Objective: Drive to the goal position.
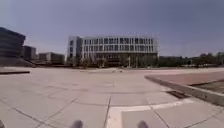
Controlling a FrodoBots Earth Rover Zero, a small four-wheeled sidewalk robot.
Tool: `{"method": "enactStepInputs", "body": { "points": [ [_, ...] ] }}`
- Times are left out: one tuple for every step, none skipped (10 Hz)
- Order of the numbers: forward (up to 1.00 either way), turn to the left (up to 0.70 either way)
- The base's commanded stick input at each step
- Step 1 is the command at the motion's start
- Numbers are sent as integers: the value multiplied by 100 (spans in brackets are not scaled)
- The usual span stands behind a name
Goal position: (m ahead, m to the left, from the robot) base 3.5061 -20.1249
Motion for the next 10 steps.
{"method": "enactStepInputs", "body": {
  "points": [
    [84, 0],
    [85, 0],
    [85, 0],
    [85, 0],
    [85, 0],
    [85, 0],
    [85, 0],
    [85, 0],
    [85, 0],
    [85, 0]
  ]
}}
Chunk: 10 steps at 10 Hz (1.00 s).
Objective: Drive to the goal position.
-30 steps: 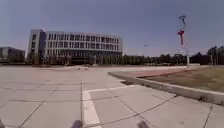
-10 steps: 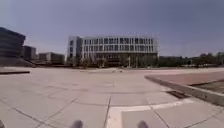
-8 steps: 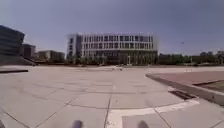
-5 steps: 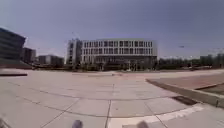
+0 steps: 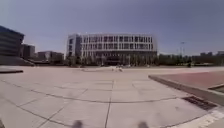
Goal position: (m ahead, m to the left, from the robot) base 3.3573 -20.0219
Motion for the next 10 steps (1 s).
{"method": "enactStepInputs", "body": {
  "points": [
    [85, 0],
    [85, 0],
    [85, 0],
    [85, 0],
    [85, 0],
    [85, 0],
    [85, 0],
    [85, 0],
    [85, 0],
    [85, 0]
  ]
}}
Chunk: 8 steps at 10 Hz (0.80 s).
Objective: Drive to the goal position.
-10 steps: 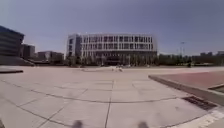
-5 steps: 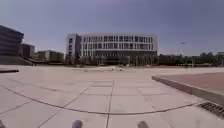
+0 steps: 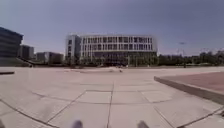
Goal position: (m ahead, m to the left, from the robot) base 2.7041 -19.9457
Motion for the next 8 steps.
{"method": "enactStepInputs", "body": {
  "points": [
    [85, 0],
    [85, 0],
    [85, 0],
    [85, 0],
    [85, 34],
    [85, 26],
    [85, 6],
    [85, 0]
  ]
}}
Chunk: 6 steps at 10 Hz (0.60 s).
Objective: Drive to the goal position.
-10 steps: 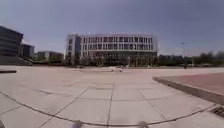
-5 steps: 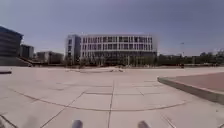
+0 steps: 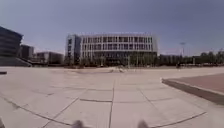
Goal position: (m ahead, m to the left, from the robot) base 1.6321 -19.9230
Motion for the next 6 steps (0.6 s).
{"method": "enactStepInputs", "body": {
  "points": [
    [85, 0],
    [85, 0],
    [85, 0],
    [85, 0],
    [85, 0],
    [85, 0]
  ]
}}
